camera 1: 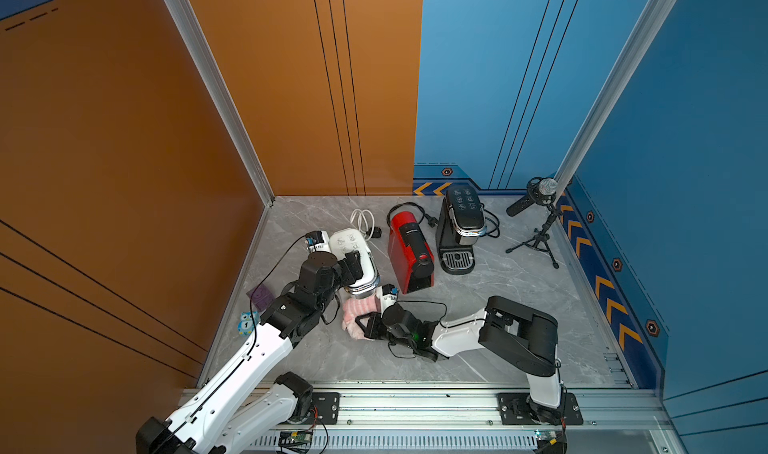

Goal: Wipe the surface of a coffee machine
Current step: Wipe the dirt from the surface of the coffee machine.

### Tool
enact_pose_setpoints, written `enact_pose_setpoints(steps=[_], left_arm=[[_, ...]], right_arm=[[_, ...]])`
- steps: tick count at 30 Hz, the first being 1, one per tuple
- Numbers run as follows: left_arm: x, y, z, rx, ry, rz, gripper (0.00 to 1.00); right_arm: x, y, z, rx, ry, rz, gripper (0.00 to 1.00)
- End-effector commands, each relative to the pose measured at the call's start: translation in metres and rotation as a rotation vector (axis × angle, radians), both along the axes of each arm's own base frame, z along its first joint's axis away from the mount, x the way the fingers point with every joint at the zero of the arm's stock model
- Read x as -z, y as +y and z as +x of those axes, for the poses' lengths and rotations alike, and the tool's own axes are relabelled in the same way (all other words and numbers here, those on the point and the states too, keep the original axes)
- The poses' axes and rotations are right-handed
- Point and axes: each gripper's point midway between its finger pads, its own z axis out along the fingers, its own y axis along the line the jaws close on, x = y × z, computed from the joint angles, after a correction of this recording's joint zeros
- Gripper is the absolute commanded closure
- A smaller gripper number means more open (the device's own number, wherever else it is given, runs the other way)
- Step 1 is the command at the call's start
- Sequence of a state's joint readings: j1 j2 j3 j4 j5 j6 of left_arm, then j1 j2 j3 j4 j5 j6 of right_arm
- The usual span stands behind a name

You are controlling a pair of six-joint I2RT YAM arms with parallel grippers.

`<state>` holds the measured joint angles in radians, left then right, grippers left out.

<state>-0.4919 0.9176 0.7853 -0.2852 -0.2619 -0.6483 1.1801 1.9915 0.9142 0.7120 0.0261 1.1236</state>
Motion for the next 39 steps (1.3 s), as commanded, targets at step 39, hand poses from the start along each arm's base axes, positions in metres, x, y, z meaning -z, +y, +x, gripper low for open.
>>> enact_pose_setpoints(steps=[39], left_arm=[[0.103,0.017,-0.066,0.095,0.395,0.184,0.18]], right_arm=[[0.020,-0.117,0.052,0.167,-0.145,-0.707,1.00]])
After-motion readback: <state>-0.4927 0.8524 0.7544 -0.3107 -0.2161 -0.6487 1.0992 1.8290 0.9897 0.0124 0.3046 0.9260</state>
